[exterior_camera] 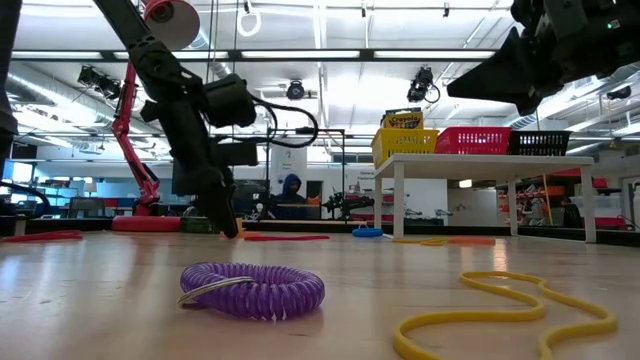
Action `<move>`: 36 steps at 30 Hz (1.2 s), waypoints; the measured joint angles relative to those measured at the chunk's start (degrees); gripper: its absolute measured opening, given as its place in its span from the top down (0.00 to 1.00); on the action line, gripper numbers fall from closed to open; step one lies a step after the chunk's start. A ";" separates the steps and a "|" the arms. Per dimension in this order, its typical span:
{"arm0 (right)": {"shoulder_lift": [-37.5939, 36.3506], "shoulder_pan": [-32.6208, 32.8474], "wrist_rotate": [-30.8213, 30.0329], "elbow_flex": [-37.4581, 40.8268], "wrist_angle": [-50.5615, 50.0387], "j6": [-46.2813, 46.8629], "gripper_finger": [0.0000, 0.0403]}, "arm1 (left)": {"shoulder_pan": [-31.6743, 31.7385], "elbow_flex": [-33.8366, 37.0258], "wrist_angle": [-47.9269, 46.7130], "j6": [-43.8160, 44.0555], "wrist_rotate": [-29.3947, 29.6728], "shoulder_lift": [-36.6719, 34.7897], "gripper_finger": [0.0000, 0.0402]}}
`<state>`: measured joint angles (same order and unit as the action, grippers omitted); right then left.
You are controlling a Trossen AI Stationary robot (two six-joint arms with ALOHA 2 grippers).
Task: Pick & Place Office Desk Supplies
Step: Put the orange rubber band on the red basket
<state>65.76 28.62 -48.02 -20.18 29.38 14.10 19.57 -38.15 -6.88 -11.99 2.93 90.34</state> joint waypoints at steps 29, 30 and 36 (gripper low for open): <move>-0.04 0.00 -0.03 0.00 -0.93 -0.01 0.98 | -3.41 0.55 1.94 5.72 5.48 -7.64 0.84; -0.04 0.00 -0.03 0.00 -0.85 -0.01 0.98 | -1.66 0.55 2.02 7.31 2.92 -7.08 0.82; -0.04 0.00 -0.03 0.00 -0.43 -0.01 0.98 | 4.83 0.52 2.38 8.03 -2.25 -3.91 0.73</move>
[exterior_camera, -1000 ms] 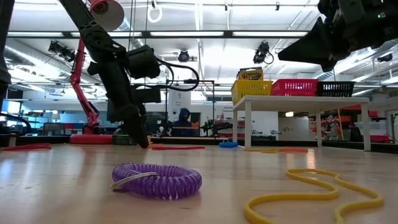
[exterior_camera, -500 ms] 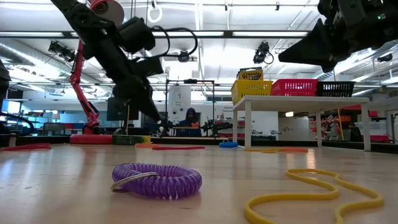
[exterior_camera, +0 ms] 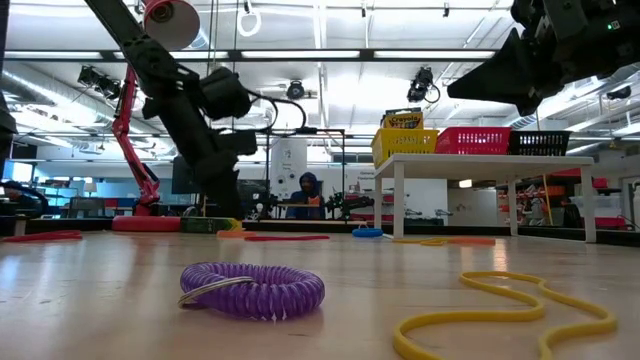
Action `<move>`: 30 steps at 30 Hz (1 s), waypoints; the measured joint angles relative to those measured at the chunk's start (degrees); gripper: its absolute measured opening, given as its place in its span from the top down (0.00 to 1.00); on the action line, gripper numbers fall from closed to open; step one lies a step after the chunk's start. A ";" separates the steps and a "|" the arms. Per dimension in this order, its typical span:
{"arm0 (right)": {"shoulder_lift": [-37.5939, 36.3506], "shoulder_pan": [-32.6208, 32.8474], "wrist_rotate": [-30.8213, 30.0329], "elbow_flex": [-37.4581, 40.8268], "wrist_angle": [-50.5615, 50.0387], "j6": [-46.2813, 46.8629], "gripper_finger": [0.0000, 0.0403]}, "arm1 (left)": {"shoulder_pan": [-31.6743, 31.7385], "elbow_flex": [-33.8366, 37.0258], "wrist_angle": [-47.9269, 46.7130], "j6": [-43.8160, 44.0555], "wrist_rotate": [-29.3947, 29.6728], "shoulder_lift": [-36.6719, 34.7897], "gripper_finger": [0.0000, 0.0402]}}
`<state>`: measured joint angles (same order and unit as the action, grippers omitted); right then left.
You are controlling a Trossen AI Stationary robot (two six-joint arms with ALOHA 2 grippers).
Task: Pick & Place Office Desk Supplies
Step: Put the orange rubber band on the red basket
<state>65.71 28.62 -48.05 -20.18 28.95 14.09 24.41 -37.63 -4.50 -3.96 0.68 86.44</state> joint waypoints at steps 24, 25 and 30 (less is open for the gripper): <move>0.00 -1.86 1.44 0.01 -0.10 0.19 0.98 | -0.53 -5.62 -2.87 -5.46 0.75 6.49 0.99; 0.00 -1.86 1.71 0.01 -0.18 0.17 0.98 | -0.92 -5.62 -2.88 -6.17 0.80 6.02 0.99; 0.00 -1.86 6.06 0.00 -1.50 0.15 0.98 | -4.60 -5.57 -2.44 -9.20 -1.58 2.08 0.99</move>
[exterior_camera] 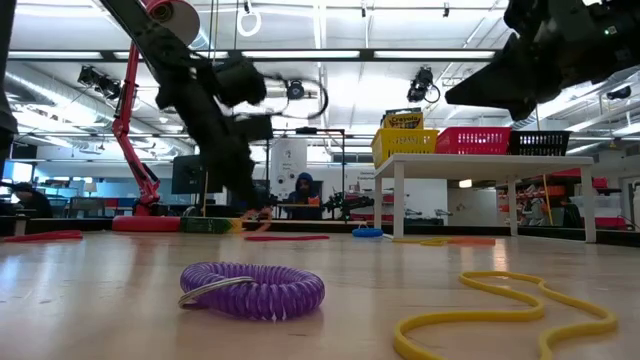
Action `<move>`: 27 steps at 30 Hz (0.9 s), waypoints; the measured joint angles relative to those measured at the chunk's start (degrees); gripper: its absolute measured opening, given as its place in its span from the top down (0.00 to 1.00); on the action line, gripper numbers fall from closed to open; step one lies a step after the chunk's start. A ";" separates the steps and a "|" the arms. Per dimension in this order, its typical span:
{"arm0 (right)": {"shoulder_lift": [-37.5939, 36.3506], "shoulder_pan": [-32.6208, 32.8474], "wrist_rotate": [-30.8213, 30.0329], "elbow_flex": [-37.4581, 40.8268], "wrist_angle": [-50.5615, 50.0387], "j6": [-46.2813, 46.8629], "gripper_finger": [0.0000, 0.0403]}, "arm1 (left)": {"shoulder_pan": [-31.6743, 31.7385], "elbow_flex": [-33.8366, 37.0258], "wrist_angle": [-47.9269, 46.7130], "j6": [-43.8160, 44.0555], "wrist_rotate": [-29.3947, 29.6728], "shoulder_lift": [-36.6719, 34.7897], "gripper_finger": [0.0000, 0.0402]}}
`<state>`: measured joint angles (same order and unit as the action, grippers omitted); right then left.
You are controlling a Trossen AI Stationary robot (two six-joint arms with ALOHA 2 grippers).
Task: Pick & Place Office Desk Supplies
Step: Put the orange rubber band on the red basket
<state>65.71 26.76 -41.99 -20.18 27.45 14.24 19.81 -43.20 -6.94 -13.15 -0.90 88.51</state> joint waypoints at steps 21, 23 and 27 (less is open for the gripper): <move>26.52 -7.87 6.19 -10.46 13.61 -12.25 0.68 | -19.23 0.02 20.20 6.66 -12.83 -2.63 0.99; 29.40 -8.67 6.18 -12.84 15.33 -13.31 0.65 | -19.91 0.02 20.78 7.63 -12.71 -2.63 0.99; 35.09 -9.42 7.22 -17.38 17.41 -16.39 0.62 | -21.26 0.02 22.05 7.86 -12.40 -2.63 0.99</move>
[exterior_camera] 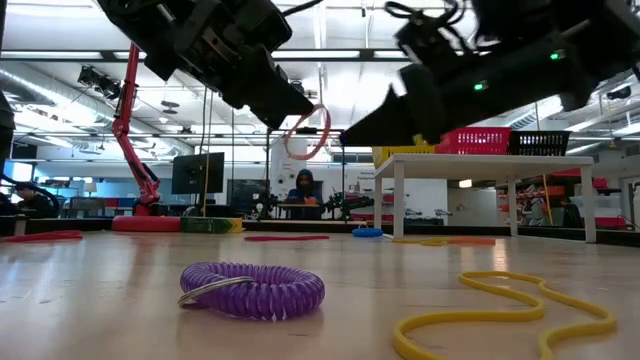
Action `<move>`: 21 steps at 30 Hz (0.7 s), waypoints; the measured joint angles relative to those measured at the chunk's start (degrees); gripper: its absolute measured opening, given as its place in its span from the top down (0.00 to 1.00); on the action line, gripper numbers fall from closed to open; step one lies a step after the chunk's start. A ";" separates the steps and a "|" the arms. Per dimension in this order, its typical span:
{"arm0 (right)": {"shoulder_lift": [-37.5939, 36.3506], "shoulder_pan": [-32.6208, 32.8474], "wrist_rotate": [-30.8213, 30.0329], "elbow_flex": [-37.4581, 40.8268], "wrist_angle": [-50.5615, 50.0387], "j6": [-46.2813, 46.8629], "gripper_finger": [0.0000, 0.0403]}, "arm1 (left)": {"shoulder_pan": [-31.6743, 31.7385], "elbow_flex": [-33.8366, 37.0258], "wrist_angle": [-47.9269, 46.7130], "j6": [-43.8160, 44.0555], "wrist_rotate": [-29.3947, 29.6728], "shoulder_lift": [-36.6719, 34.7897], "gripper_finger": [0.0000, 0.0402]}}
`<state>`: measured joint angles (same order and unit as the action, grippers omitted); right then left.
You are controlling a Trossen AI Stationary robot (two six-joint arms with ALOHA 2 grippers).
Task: Pick & Place Office Desk Supplies
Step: Put the orange rubber band on the red basket
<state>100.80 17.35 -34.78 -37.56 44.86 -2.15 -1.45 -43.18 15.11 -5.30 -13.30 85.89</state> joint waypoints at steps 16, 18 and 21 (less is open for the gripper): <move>7.90 -0.07 -4.23 -8.37 0.87 -5.03 0.94 | -0.85 0.00 -0.02 0.66 4.38 -0.24 0.97; 7.90 -0.07 -4.47 -8.37 0.86 -4.95 0.97 | -0.76 0.00 -0.79 0.60 6.67 -1.39 0.92; 7.90 -0.07 -4.56 -8.37 0.80 -4.30 0.98 | -0.70 0.00 -3.29 0.37 9.38 -3.80 0.83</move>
<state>108.71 17.28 -39.34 -45.93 45.66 -6.45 -2.15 -43.18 11.82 -4.93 -3.92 82.09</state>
